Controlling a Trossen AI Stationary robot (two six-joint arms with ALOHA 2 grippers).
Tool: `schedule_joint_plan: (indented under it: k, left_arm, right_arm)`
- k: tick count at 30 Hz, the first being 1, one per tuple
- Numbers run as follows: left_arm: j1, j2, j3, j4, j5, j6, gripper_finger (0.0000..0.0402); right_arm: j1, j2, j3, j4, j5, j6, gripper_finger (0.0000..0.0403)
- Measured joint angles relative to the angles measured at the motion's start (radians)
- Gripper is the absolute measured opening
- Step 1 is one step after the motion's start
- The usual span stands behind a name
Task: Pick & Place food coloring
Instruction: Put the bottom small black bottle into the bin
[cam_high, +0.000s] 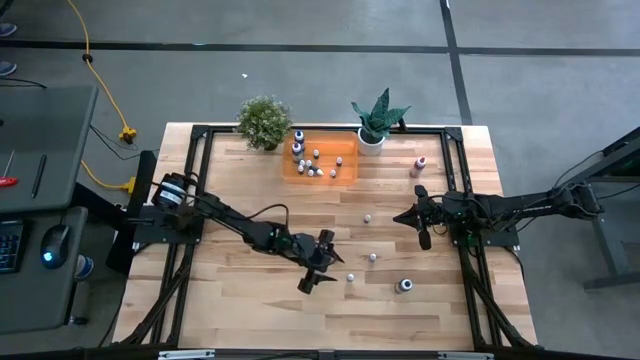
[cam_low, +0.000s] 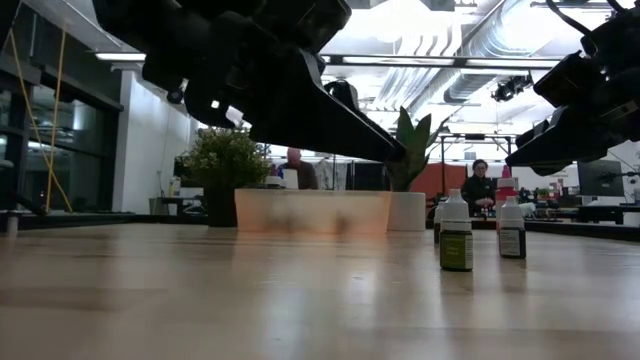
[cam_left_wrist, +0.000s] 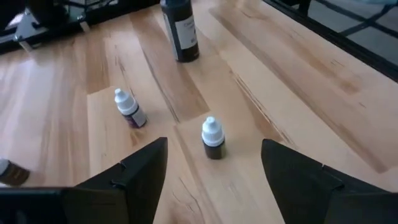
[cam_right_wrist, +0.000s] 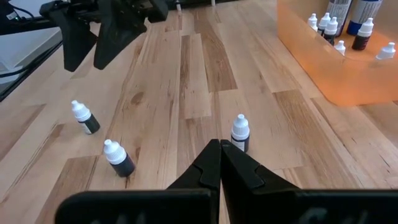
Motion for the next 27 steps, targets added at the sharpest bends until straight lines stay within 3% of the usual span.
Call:
schedule_joint_plan:
  k: [8,27]
  left_arm:
    - [0.015,0.120,0.079,0.021,0.028,-0.034,0.0253]
    - [0.026,0.207,0.142,0.059,0.099,-0.069,0.0253]
  right_arm:
    - [0.000,0.000,0.000,0.000,0.000,0.000,0.0000]
    - [0.000,0.000,0.000,0.000,0.000,0.000,0.0000]
